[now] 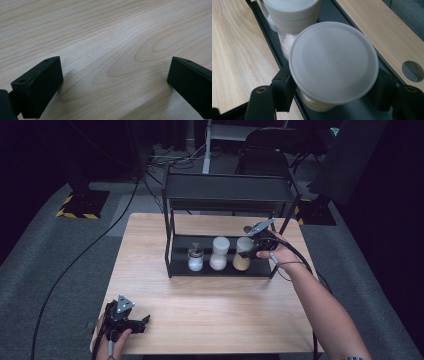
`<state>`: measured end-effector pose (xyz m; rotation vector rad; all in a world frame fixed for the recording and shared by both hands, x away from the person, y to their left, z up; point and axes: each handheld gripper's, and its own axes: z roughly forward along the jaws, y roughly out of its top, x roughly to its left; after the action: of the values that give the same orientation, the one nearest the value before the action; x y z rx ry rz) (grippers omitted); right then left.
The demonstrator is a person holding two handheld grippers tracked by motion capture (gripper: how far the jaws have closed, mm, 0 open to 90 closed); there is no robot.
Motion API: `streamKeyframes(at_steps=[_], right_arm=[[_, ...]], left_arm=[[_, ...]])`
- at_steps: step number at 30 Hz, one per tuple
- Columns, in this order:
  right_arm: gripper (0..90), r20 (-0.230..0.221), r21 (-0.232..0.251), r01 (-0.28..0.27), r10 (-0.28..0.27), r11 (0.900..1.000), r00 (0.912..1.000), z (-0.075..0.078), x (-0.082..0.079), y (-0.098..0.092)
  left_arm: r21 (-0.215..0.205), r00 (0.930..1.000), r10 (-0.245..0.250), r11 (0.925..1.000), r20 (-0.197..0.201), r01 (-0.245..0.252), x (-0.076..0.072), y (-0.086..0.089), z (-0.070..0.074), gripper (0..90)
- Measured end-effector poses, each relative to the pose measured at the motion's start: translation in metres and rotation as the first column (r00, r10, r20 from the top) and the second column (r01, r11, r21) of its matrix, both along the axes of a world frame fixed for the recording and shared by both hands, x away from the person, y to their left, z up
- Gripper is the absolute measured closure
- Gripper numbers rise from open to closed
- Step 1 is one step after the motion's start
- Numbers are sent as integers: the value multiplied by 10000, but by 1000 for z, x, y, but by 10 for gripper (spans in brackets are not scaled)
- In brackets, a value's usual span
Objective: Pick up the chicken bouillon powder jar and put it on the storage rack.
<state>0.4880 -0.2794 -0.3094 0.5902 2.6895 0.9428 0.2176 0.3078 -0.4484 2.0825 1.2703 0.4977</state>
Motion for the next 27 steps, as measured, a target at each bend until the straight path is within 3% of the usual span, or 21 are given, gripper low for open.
streamKeyframes(at_steps=[9, 27], right_arm=[[339, -63, -87, 131, -132, 9999, 9999, -4, 1, -1], [336, -173, 182, 251, -248, 9995, 9995, -9, 3, -11]], left_arm=[[3, 10000, 3, 10000, 4, -3, 0, 0, 0, 3], [2, 10000, -2, 10000, -8, 2, 0, 0, 0, 3]])
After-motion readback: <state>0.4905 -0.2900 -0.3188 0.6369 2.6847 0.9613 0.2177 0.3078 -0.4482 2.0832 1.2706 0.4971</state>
